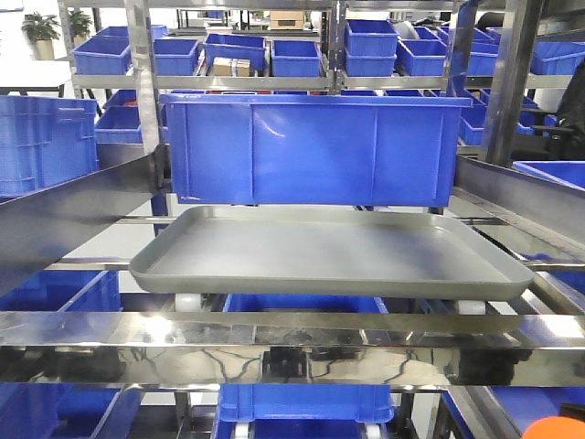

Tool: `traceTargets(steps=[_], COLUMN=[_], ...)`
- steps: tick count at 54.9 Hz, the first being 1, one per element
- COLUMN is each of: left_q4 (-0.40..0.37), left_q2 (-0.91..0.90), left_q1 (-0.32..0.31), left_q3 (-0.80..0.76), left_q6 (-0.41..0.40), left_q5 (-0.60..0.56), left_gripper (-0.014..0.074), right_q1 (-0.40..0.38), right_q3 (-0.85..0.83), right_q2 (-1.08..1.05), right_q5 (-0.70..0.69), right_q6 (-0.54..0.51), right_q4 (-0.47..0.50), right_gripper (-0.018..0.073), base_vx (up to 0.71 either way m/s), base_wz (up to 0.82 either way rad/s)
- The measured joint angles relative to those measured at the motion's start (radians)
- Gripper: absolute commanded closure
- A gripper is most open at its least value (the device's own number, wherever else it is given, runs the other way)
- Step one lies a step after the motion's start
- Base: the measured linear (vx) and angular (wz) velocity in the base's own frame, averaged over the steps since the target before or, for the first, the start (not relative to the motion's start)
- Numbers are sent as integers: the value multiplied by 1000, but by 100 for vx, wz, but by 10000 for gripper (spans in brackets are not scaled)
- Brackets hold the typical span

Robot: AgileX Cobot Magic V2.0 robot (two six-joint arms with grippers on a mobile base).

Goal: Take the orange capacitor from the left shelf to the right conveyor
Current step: 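Drive the base to the round green conveyor holding the cylinder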

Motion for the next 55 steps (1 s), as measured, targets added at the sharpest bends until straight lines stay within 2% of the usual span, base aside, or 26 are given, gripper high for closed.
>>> traceTargets(steps=[25,55], left_q4=[0,0], left_q2=[0,0], left_q1=[0,0], left_q3=[0,0], left_q6=[0,0], left_q5=[0,0], left_gripper=[602,602], right_q1=[0,0], right_q3=[0,0], right_q2=[0,0], right_q5=[0,0], right_q6=[0,0], right_q4=[0,0], right_gripper=[232,232], base_vx=[-4,-7], base_wz=[20,53])
